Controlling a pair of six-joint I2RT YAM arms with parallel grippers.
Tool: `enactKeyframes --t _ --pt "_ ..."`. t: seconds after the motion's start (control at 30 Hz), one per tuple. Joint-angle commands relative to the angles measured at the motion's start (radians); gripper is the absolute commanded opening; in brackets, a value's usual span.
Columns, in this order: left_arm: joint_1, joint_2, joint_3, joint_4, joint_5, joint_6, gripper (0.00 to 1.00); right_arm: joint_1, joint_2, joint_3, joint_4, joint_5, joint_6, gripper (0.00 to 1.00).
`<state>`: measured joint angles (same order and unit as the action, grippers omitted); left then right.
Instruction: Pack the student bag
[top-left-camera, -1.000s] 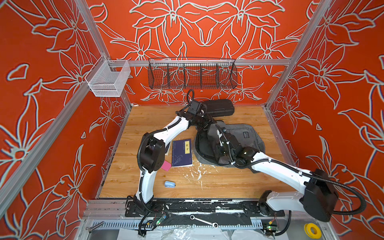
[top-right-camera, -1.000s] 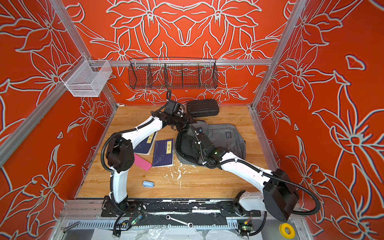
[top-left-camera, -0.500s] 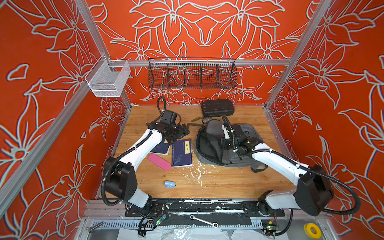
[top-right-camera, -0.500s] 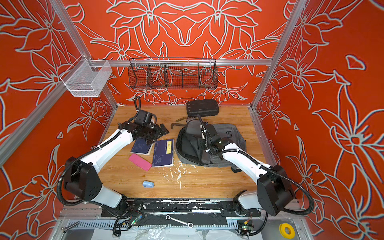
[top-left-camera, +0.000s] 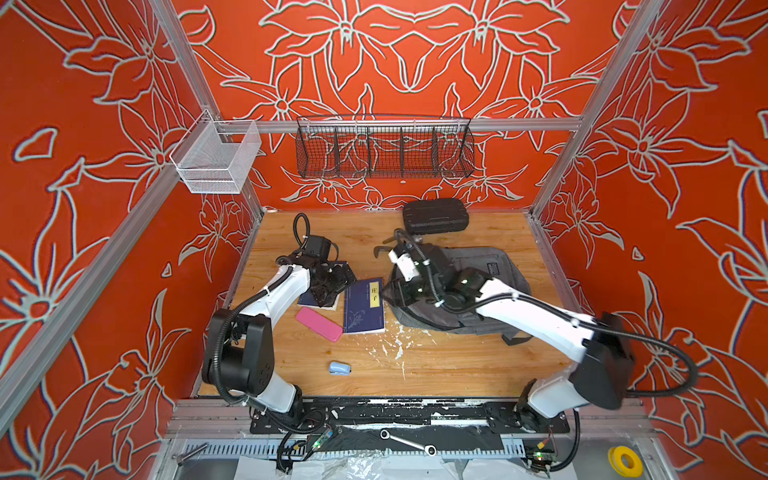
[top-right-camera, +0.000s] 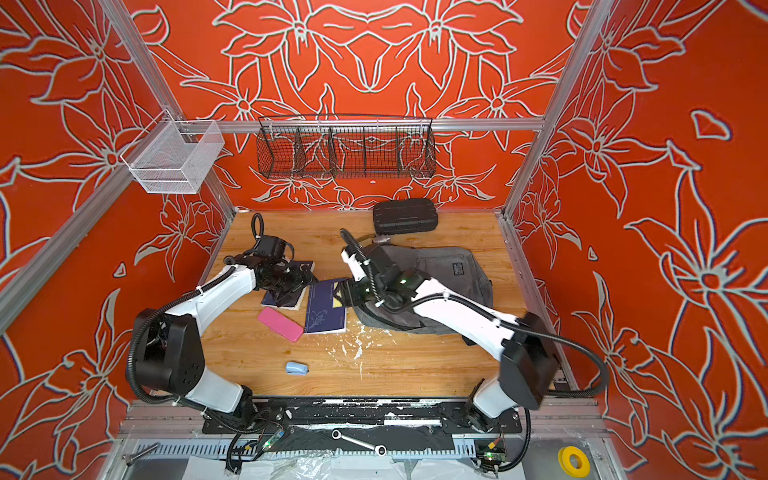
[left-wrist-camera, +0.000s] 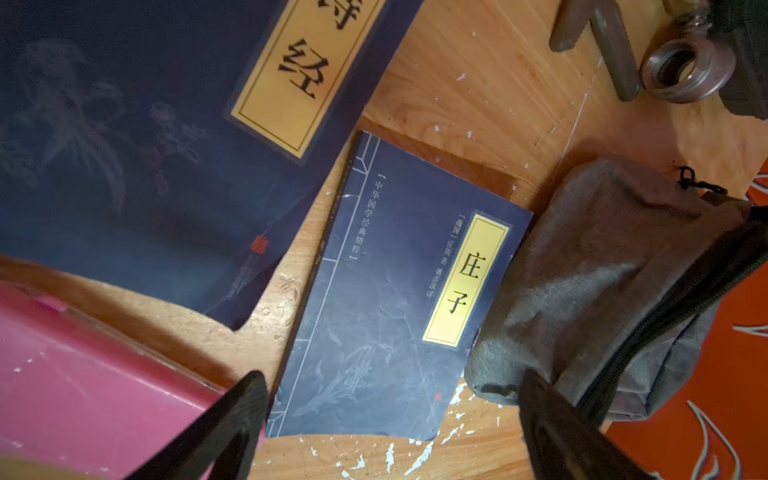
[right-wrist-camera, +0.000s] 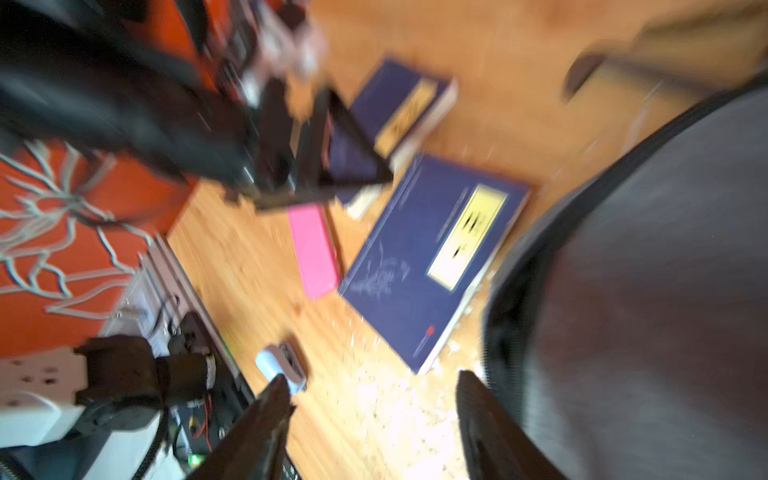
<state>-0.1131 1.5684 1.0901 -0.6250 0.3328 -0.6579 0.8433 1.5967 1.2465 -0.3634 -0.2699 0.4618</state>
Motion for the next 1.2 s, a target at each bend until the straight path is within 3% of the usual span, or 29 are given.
enactKeyframes --t 0.0,0.13,0.63,0.83,1.07,1.17 --pt "0.009 0.057 0.005 -0.002 0.049 0.046 0.93 0.005 0.113 0.025 -0.046 -0.067 0.046 0.69" --pt "0.009 0.099 0.015 -0.011 0.053 0.077 0.93 0.005 0.192 -0.023 0.038 -0.09 0.15 0.69" --pt "0.009 0.216 -0.008 0.018 0.109 0.124 0.92 0.003 0.405 -0.002 0.185 -0.106 0.34 0.69" --pt "0.009 0.232 -0.03 0.052 0.158 0.107 0.91 -0.001 0.421 0.003 0.303 -0.145 0.36 0.49" --pt "0.009 0.251 -0.053 0.097 0.221 0.072 0.88 -0.029 0.365 -0.105 0.574 -0.171 0.462 0.26" --pt "0.009 0.241 -0.046 0.088 0.214 0.076 0.88 -0.041 0.321 -0.123 0.563 -0.157 0.447 0.15"
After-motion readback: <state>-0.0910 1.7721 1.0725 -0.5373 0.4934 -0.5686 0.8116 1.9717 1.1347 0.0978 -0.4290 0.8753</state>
